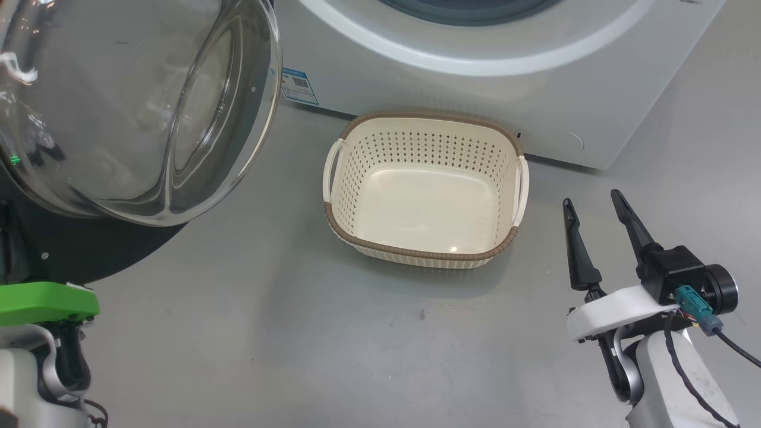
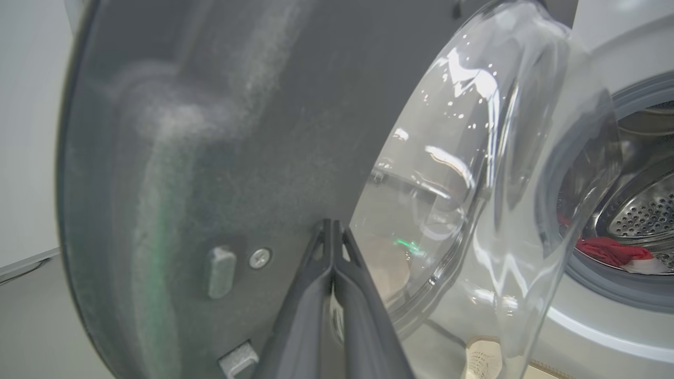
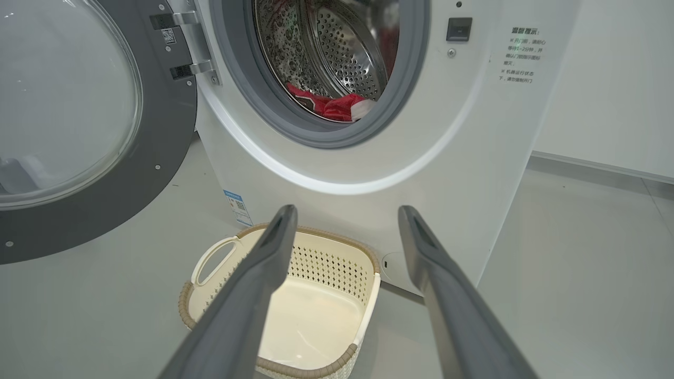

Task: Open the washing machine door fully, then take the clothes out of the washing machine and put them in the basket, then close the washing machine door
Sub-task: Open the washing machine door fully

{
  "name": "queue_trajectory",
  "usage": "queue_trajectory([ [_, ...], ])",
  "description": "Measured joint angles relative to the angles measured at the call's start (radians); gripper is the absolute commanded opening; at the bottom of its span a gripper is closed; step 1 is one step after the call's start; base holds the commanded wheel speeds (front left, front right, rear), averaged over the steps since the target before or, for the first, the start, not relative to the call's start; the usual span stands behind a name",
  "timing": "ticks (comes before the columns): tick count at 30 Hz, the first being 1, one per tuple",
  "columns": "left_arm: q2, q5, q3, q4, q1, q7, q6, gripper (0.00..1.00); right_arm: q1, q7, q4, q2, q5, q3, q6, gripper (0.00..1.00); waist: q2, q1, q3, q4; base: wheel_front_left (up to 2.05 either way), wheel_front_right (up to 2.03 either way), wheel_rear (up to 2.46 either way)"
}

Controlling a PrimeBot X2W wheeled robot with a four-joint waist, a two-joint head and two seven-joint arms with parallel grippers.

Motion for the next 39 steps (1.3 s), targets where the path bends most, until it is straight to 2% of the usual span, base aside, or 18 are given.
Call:
queue_trajectory([
  [12, 0.002, -0.004, 0.059, 0.038, -0.025, -0.003, -0.001, 0.0, -0.013, 0.0, 0.013, 0.001, -0.001, -0.011, 0.0, 1.0, 0.0, 0.0, 0.004, 0.001, 0.0, 0.0, 0.0],
  [18, -0.008, 0.043, 0.058, 0.032, -0.023, -0.003, -0.01, 0.0, -0.013, 0.0, 0.027, 0.001, -0.001, -0.014, 0.004, 1.0, 0.0, 0.0, -0.012, 0.002, 0.0, 0.0, 0.0],
  [39, -0.076, 0.153, -0.082, -0.062, 0.167, -0.003, -0.067, 0.0, 0.029, 0.0, 0.047, 0.013, 0.022, -0.006, 0.021, 1.0, 0.0, 0.0, -0.129, -0.03, 0.0, 0.0, 0.0],
])
